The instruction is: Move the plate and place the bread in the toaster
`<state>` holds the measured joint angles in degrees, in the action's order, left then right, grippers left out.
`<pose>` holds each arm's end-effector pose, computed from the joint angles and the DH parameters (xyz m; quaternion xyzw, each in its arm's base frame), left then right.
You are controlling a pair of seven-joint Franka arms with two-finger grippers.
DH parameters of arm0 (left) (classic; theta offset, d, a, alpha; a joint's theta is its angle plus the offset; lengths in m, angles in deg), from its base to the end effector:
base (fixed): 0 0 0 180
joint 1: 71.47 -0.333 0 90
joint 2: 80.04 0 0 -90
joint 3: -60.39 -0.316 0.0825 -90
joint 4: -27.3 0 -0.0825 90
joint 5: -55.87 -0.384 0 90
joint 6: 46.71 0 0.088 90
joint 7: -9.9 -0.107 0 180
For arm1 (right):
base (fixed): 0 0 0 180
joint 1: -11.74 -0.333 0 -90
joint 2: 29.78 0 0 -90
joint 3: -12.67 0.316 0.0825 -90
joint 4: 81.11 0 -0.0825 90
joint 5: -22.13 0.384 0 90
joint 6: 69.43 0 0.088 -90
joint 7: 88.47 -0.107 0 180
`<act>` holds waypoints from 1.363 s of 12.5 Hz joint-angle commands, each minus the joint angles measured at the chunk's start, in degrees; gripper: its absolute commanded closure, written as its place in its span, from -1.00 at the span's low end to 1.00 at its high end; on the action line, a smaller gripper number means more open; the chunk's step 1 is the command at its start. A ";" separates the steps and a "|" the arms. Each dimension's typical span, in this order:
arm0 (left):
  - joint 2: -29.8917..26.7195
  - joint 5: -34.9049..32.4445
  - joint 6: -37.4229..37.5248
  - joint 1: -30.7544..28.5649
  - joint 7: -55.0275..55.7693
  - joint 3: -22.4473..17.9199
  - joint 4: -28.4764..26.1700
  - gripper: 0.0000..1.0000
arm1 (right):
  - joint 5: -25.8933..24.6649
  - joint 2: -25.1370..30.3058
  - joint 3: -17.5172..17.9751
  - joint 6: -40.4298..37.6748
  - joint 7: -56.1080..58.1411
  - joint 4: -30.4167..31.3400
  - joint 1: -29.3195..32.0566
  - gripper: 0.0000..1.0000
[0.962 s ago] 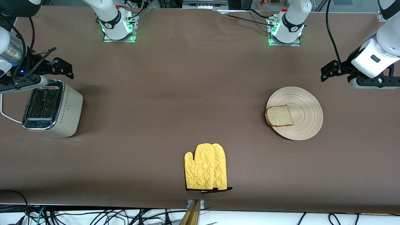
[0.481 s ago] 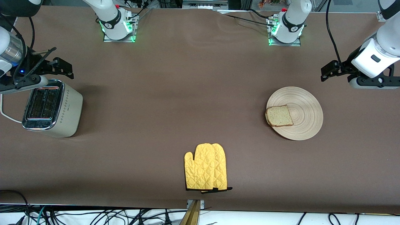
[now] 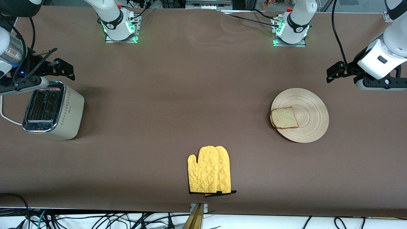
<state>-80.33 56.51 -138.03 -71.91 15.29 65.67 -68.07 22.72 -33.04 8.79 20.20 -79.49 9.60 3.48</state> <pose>0.5494 -0.0478 0.5850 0.9994 0.0051 -0.0332 0.0024 0.5669 0.0456 0.5862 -0.9925 -0.1161 0.0376 0.0047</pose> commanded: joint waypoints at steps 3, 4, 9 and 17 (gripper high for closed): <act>0.03 -1.44 1.14 -0.17 0.49 0.43 1.15 -1.00 | 0.64 0.45 0.36 -0.07 0.07 -0.36 0.26 -1.00; 0.03 -1.44 1.14 -0.17 0.49 0.43 1.15 -1.00 | 0.64 0.45 0.36 -0.07 0.07 -0.27 0.17 -1.00; 0.03 -1.44 1.14 -0.17 0.49 0.52 1.15 -1.00 | 0.64 0.45 0.36 -0.07 0.07 -0.27 0.17 -1.00; 0.03 -1.53 1.14 -0.09 -0.21 0.61 1.15 -1.00 | 0.38 0.37 0.36 0.02 -0.28 -0.27 -0.26 -1.00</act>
<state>-80.33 56.51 -138.01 -71.91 15.28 65.79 -68.07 22.72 -33.04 8.91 20.20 -79.49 9.60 3.37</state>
